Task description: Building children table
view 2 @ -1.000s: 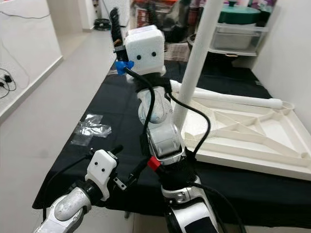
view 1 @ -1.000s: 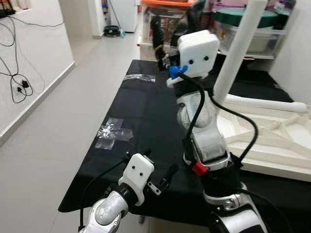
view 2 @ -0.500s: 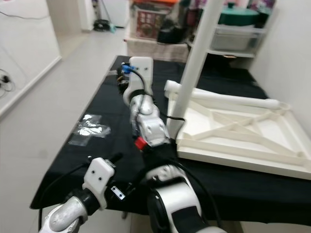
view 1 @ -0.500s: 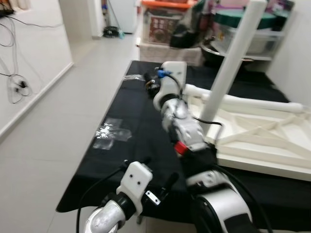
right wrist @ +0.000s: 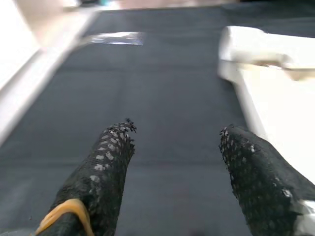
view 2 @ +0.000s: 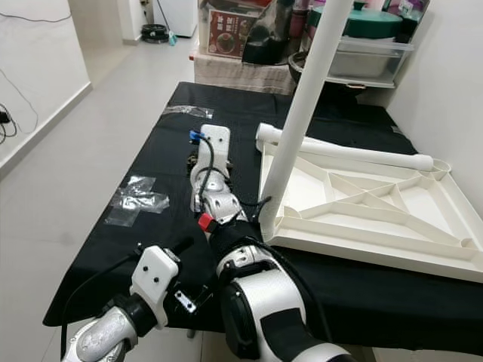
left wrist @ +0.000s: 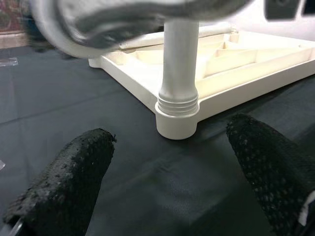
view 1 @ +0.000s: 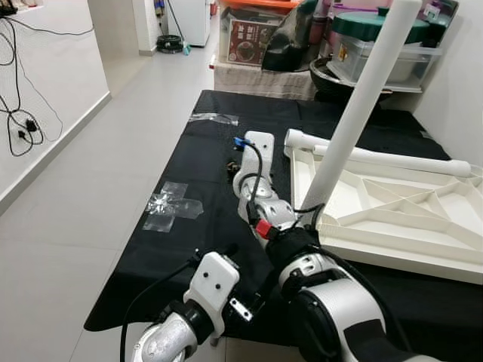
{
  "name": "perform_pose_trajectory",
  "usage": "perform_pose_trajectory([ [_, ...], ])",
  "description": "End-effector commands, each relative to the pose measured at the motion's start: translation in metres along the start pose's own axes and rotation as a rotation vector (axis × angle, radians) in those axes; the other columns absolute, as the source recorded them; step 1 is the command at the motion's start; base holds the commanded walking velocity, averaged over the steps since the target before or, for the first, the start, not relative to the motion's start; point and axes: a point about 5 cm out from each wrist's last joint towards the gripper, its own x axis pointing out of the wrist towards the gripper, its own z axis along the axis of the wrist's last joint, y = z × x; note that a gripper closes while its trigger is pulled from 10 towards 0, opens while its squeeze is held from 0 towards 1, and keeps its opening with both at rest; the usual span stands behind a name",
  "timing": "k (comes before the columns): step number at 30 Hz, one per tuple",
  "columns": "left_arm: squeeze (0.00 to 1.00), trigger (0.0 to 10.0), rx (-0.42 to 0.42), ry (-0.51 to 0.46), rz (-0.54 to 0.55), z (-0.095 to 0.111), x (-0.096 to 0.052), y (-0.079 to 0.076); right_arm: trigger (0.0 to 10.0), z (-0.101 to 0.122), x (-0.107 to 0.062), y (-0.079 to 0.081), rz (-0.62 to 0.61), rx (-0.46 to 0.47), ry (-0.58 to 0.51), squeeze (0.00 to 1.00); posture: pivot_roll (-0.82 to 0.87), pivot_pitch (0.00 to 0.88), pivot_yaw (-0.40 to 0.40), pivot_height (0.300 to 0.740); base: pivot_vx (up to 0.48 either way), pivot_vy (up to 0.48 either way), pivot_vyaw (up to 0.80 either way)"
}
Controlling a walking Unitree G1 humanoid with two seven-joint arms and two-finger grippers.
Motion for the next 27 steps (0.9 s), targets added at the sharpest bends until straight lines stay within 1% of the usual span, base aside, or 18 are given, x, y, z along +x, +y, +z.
perform_pose_trajectory([
  [1,0.00,10.0,-0.011,-0.001,-0.011,0.001,0.000,-0.003,10.0,-0.007,0.003,-0.012,-0.062,0.001,0.000,0.00,0.08,0.083,-0.121,0.740,0.000,0.000,0.00],
  [3,0.00,10.0,-0.013,0.000,-0.012,0.001,0.000,-0.003,10.0,-0.010,0.005,-0.025,-0.118,-0.002,-0.009,0.00,0.07,0.084,-0.116,0.740,0.000,0.000,0.00],
  [4,0.00,10.0,-0.013,0.000,-0.012,0.001,0.000,-0.003,10.0,-0.010,0.005,-0.025,-0.118,-0.002,-0.009,0.00,0.07,0.084,-0.116,0.740,0.000,0.000,0.00],
  [7,0.00,10.0,-0.012,0.001,-0.018,0.000,0.002,-0.003,10.0,-0.012,0.006,-0.041,-0.206,-0.016,-0.049,0.00,0.07,0.082,-0.113,0.740,0.000,0.000,0.00],
  [8,0.00,10.0,-0.012,0.001,-0.018,0.000,0.002,-0.003,10.0,-0.012,0.006,-0.041,-0.206,-0.016,-0.049,0.00,0.07,0.082,-0.113,0.740,0.000,0.000,0.00],
  [9,0.00,10.0,-0.011,0.001,-0.018,0.000,0.002,-0.003,10.0,-0.011,0.006,-0.043,-0.222,-0.019,-0.056,0.00,0.07,0.082,-0.113,0.740,0.000,0.000,0.00],
  [10,0.00,10.0,-0.009,0.001,-0.017,0.000,0.002,-0.002,10.0,-0.012,0.005,-0.050,-0.259,-0.017,-0.063,0.00,0.07,0.082,-0.108,0.740,0.000,0.000,0.00],
  [11,0.00,10.0,-0.009,0.001,-0.017,0.000,0.002,-0.002,10.0,-0.012,0.005,-0.050,-0.259,-0.017,-0.063,0.00,0.07,0.082,-0.108,0.740,0.000,0.000,0.00],
  [13,0.00,10.0,-0.002,0.000,-0.016,0.001,0.003,-0.001,10.0,-0.013,0.001,-0.070,-0.366,-0.027,-0.091,0.00,0.07,0.085,-0.106,0.740,0.000,0.000,0.00],
  [15,0.00,10.0,-0.001,-0.001,-0.016,0.000,0.003,-0.001,10.0,-0.013,0.000,-0.072,-0.379,-0.027,-0.096,0.00,0.07,0.085,-0.106,0.740,0.000,0.000,0.00],
  [17,0.00,10.0,0.002,-0.001,-0.018,0.000,0.004,0.000,10.0,-0.012,-0.007,-0.085,-0.414,-0.041,-0.121,0.00,0.07,0.086,-0.101,0.740,0.000,0.000,0.00],
  [19,0.00,10.0,0.003,-0.001,-0.019,0.000,0.004,0.001,10.0,-0.011,-0.010,-0.088,-0.424,-0.045,-0.128,0.00,0.07,0.086,-0.101,0.740,0.000,0.000,0.00],
  [21,0.00,10.0,0.007,-0.001,-0.023,0.000,0.006,0.001,10.0,-0.014,-0.021,-0.108,-0.470,-0.095,-0.128,0.00,0.06,0.086,-0.095,0.740,0.000,0.000,0.00],
  [22,0.00,10.0,0.007,-0.001,-0.023,0.000,0.006,0.001,10.0,-0.014,-0.021,-0.108,-0.470,-0.095,-0.128,0.00,0.06,0.086,-0.095,0.740,0.000,0.000,0.00],
  [24,0.00,10.0,0.010,-0.001,-0.026,0.000,0.007,0.001,10.0,-0.017,-0.029,-0.119,-0.502,-0.123,-0.115,0.00,0.06,0.086,-0.095,0.740,0.000,0.000,0.00],
  [25,0.00,10.0,0.012,-0.004,-0.033,0.001,0.008,0.000,10.0,-0.018,-0.034,-0.133,-0.521,-0.176,-0.105,0.00,0.05,0.088,-0.095,0.740,0.000,0.000,0.00],
  [26,0.00,10.0,0.012,-0.004,-0.033,0.001,0.008,0.000,10.0,-0.018,-0.034,-0.133,-0.521,-0.176,-0.105,0.00,0.05,0.088,-0.095,0.740,0.000,0.000,0.00],
  [27,0.00,10.0,0.012,-0.005,-0.034,0.001,0.008,0.000,10.0,-0.020,-0.037,-0.140,-0.538,-0.201,-0.091,0.00,0.05,0.089,-0.094,0.740,0.000,0.000,0.00],
])
